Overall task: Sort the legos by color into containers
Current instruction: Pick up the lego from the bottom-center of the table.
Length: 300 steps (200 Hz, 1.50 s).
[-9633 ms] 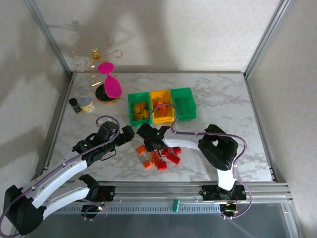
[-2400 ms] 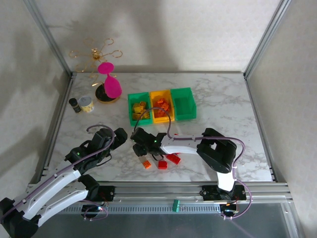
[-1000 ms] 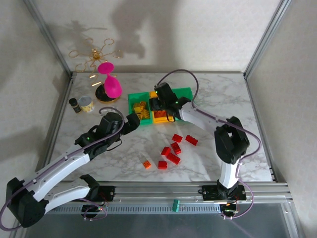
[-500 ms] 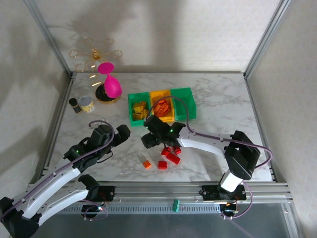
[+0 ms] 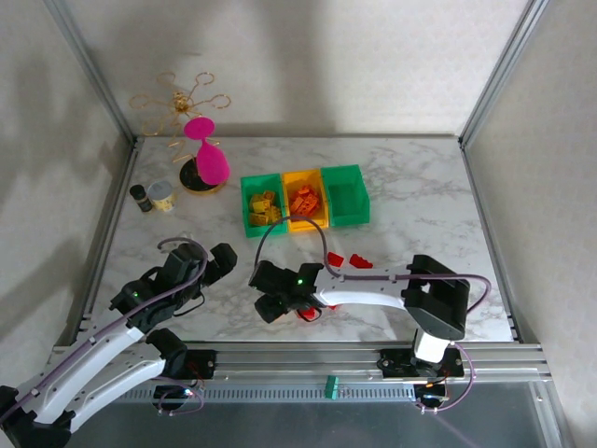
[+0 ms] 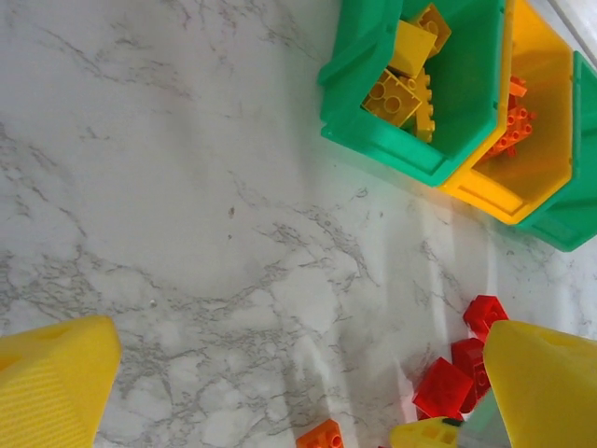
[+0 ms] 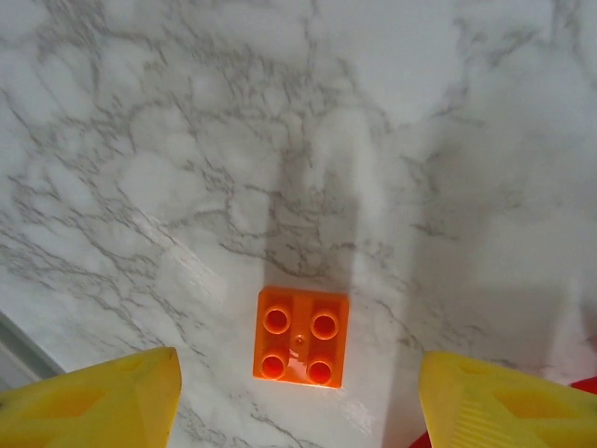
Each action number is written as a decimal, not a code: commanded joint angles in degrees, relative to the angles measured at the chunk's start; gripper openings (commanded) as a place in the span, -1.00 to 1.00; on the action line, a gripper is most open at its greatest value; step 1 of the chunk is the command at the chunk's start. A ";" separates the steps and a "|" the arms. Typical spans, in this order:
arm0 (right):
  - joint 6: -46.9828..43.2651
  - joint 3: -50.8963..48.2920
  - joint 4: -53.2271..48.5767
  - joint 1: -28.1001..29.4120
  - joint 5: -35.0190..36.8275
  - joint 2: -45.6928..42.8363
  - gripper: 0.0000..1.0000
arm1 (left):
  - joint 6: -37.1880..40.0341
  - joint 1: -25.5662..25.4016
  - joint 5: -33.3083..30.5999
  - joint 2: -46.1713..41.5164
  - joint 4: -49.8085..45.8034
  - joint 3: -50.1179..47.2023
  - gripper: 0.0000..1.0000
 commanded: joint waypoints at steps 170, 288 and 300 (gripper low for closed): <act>4.50 2.17 0.10 2.19 5.49 6.16 -0.41 | -1.86 0.42 -3.30 -2.14 -2.52 -0.78 0.99; -4.72 8.11 7.03 -24.16 9.62 -2.66 -0.42 | 7.07 0.42 1.47 11.49 14.05 1.14 0.99; -5.74 10.76 8.61 -27.43 9.60 -0.08 -0.42 | 7.37 0.44 2.12 13.25 16.45 1.45 0.99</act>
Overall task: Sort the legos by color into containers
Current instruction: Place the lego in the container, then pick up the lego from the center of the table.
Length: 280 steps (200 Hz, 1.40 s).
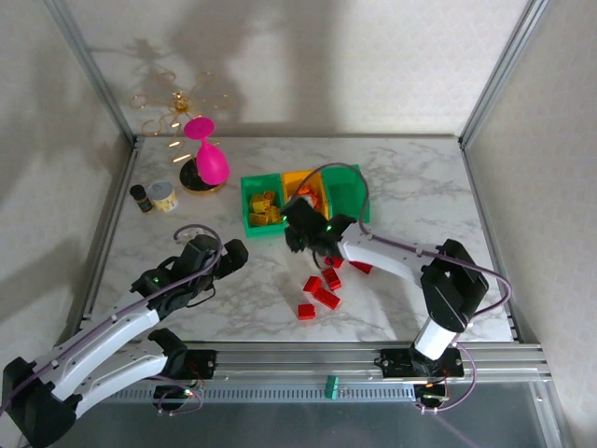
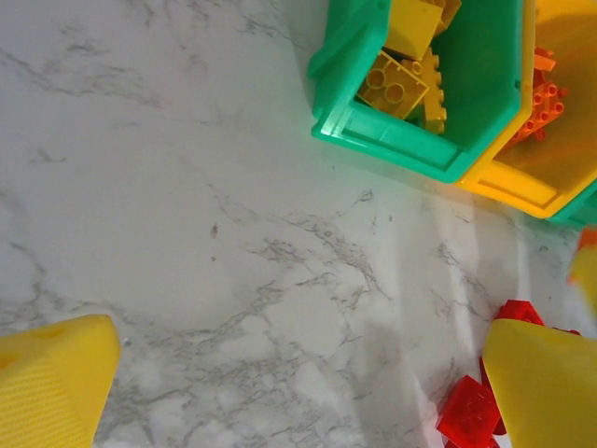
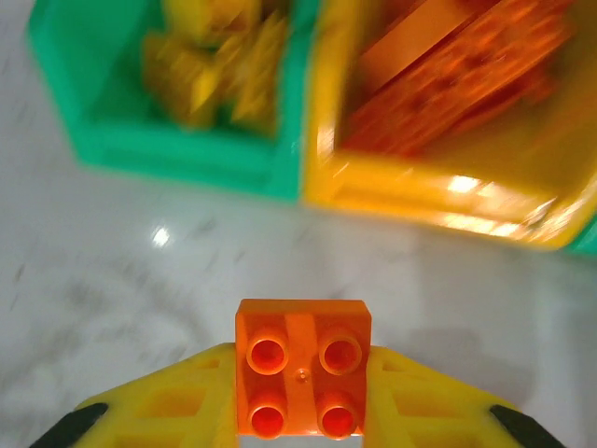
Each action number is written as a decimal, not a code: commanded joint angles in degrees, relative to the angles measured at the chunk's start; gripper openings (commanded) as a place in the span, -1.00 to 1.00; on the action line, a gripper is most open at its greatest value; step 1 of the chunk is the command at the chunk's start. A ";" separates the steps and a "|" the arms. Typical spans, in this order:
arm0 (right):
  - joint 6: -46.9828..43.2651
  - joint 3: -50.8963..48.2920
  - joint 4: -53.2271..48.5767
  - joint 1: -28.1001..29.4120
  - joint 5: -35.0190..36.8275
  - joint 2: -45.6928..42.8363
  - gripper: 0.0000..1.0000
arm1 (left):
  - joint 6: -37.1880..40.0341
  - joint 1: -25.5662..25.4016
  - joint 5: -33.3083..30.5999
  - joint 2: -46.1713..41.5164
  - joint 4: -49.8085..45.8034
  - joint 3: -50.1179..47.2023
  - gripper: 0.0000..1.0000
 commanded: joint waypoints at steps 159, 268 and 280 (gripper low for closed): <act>-7.78 8.40 4.36 -12.37 0.08 4.22 0.11 | 4.57 -0.19 4.65 8.06 13.47 4.18 0.99; 15.15 -19.63 -10.28 -13.40 7.76 -18.59 0.65 | 5.44 -9.34 5.68 12.01 19.10 2.91 0.99; 18.05 -22.20 -10.07 -13.49 7.72 -19.09 0.71 | 5.42 -9.99 5.68 13.07 19.99 3.06 0.99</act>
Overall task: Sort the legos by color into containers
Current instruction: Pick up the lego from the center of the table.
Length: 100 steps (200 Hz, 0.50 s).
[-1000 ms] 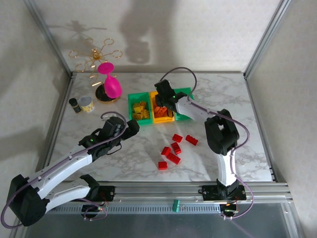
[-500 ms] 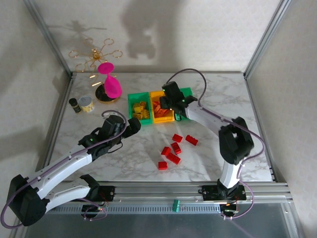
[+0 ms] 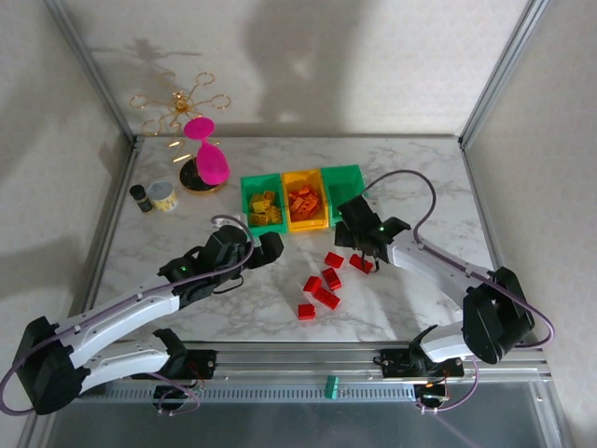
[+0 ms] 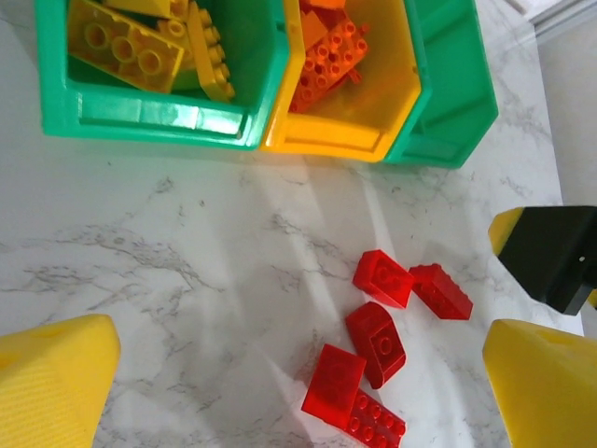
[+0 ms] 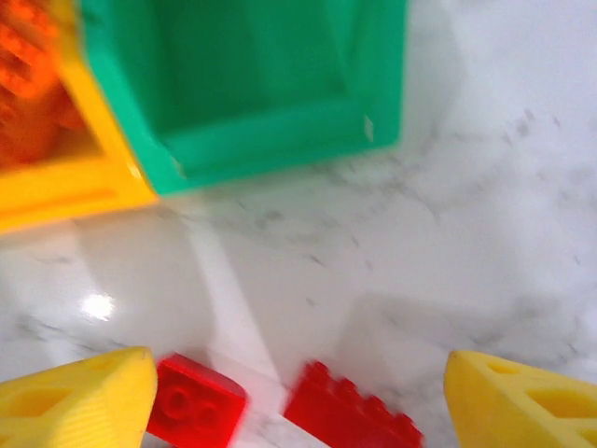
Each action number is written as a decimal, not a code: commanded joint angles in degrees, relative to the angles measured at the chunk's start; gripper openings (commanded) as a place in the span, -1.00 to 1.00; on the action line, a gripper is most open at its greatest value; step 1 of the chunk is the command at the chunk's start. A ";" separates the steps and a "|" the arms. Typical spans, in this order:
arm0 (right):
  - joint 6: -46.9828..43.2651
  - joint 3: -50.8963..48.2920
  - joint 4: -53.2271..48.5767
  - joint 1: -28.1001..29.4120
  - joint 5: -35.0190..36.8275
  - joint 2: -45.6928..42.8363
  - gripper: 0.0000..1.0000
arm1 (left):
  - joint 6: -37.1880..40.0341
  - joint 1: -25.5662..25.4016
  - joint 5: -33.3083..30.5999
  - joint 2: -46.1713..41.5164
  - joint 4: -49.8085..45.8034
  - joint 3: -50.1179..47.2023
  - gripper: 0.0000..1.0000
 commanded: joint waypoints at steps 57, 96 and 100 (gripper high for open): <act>19.04 -7.51 3.70 -0.56 0.48 2.72 0.90 | 2.07 -2.66 0.52 7.49 3.82 2.45 0.99; 23.02 -8.15 7.02 -0.64 -0.21 7.40 0.96 | 2.18 -3.00 0.58 9.34 4.46 3.18 0.99; 23.23 -8.06 7.08 -0.65 -0.13 7.93 0.95 | 2.11 -3.00 0.57 9.29 4.45 3.26 0.99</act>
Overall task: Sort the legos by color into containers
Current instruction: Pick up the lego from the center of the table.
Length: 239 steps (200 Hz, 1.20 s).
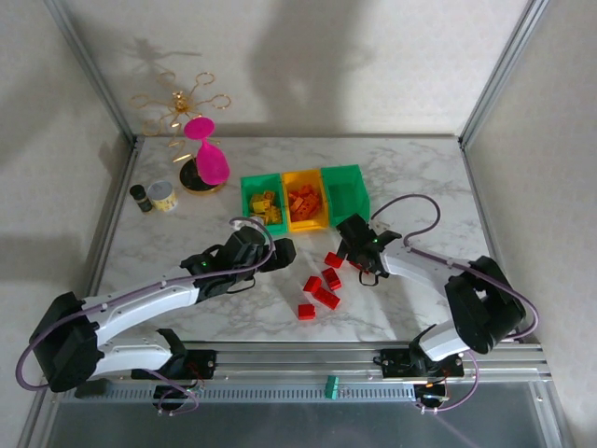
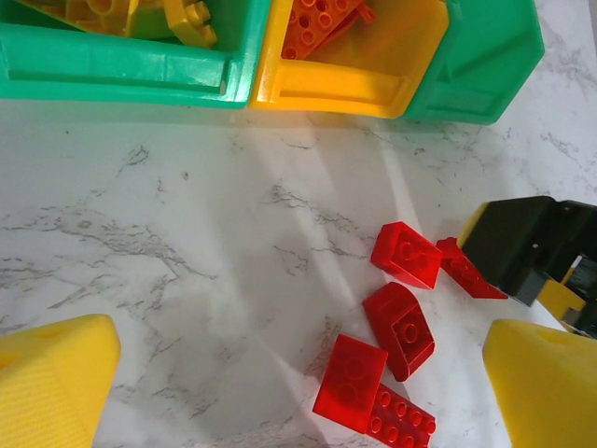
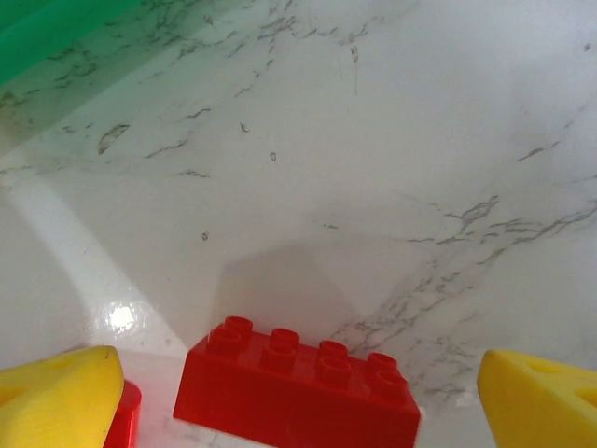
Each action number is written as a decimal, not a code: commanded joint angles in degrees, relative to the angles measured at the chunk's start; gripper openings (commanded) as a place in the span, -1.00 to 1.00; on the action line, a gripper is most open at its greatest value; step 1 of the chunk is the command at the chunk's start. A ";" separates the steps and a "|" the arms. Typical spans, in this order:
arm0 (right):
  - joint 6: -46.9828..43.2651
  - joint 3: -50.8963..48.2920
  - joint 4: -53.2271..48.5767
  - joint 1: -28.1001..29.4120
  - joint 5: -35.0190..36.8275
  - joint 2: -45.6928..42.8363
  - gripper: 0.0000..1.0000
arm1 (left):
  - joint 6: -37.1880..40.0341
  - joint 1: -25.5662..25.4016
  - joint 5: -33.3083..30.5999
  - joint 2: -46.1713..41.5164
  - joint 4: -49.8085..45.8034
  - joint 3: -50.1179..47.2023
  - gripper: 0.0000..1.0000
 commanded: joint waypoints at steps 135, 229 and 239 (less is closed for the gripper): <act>3.93 -1.84 3.72 -0.49 1.48 2.17 0.23 | 2.25 -0.61 -0.38 2.49 -0.32 3.92 0.99; -10.97 13.34 5.11 -7.04 4.93 -2.30 0.17 | 3.54 0.83 -4.89 2.32 -0.99 9.92 0.99; -12.43 16.03 5.99 -8.50 4.36 0.11 0.17 | 3.70 1.33 -4.99 2.94 -0.78 10.86 0.99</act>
